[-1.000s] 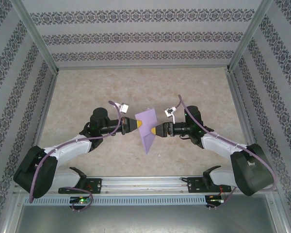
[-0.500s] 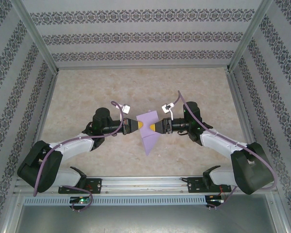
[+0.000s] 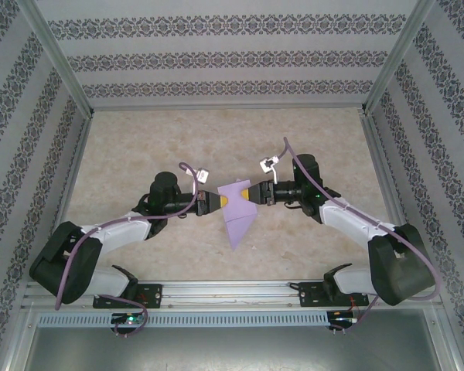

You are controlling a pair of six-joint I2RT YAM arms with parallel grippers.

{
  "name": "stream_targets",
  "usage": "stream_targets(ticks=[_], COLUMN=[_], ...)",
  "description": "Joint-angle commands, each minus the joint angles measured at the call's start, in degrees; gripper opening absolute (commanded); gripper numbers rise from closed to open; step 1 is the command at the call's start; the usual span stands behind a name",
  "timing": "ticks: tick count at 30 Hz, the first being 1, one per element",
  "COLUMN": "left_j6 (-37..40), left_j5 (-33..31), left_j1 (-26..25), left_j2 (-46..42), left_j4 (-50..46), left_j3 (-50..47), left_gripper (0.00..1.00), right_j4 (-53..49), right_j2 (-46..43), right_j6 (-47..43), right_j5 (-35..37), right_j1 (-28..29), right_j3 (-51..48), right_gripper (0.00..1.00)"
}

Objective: Fold a paper plane with a square sheet of paper (fold left side to right side)
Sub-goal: Fold the wing for the fifth time at the center of the table.

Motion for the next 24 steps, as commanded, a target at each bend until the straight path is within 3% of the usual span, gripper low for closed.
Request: stream_targets(ticks=[1,5,11,15,21,24], left_j6=[1.9,2.2,4.6,9.8,12.8,15.5], left_j5=[0.1,-0.7,-7.1,-16.2,-20.0,-23.2], left_j1=[0.4,0.5,0.5,0.5,0.2,-2.9], left_j2=[0.8,1.8,1.7,-1.2,-7.2,-9.7], left_j4=[-0.9,-1.3,-9.9,-24.1,-31.6,-36.0], left_j3=[-0.2,-0.3,0.4,2.6,3.0,4.0], left_gripper=[0.04,0.13,0.48,0.53,0.53,0.53], right_j4=[-3.0,-3.8,-3.6,-3.5,-5.2,-7.7], right_j2=[1.3,3.7,9.6,13.0,12.4,11.7], right_j6=[-3.0,-3.4,-3.6,-2.2,2.5,6.0], right_j5=[3.3,5.8,9.7,11.5,14.7,16.6], right_j1=[-0.4,-0.2,0.7,1.4,2.4,2.4], right_j3=[1.7,1.7,1.1,0.9,0.7,0.8], right_gripper=[0.26,0.11,0.0,0.0,0.01,0.02])
